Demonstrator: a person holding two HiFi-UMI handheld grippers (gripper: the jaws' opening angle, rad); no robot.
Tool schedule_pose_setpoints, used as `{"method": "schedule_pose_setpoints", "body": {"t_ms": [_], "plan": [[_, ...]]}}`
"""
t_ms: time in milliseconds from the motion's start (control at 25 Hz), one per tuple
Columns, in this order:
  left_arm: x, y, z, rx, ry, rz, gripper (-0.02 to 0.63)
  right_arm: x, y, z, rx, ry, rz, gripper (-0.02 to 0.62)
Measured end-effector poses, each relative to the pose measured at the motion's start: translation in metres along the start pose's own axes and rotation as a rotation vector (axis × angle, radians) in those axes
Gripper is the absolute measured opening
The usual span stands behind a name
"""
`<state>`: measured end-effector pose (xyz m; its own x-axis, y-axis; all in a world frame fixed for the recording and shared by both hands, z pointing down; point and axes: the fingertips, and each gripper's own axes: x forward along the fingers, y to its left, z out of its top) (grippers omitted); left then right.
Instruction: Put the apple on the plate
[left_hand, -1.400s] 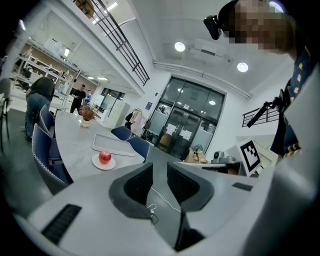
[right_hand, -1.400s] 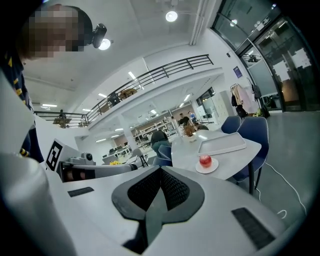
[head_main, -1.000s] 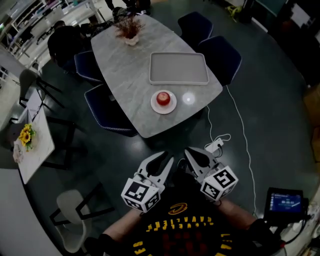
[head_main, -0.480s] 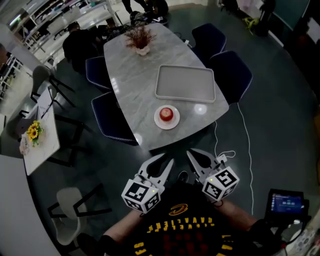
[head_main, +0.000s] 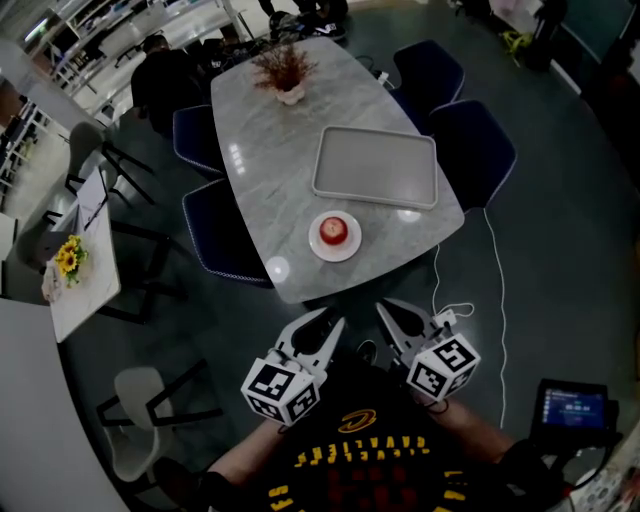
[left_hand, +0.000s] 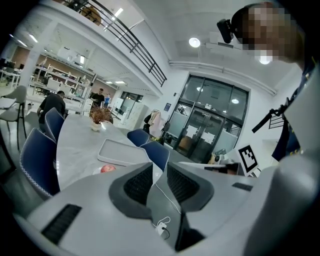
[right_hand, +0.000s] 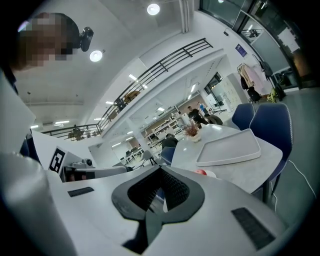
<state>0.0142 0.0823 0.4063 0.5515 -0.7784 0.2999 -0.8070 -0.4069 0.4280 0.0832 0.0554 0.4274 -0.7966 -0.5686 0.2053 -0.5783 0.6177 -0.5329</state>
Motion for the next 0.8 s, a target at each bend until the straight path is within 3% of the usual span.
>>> {"method": "schedule_pose_setpoints", "body": {"t_ms": [200,480,800], "plan": [[0.014,0.025,0.003,-0.030,-0.001,0.015,0.094,0.015,-0.016,0.006,0.017,-0.003,-0.025,0.006],[0.030,0.049,0.024,-0.056,-0.017,-0.022,0.094,0.031,-0.034,0.022,0.013,-0.010,-0.093,0.006],[0.040,0.120,0.051,-0.104,-0.045,0.020,0.094,0.068,-0.057,0.034,-0.038,-0.002,-0.193,0.006]]}}
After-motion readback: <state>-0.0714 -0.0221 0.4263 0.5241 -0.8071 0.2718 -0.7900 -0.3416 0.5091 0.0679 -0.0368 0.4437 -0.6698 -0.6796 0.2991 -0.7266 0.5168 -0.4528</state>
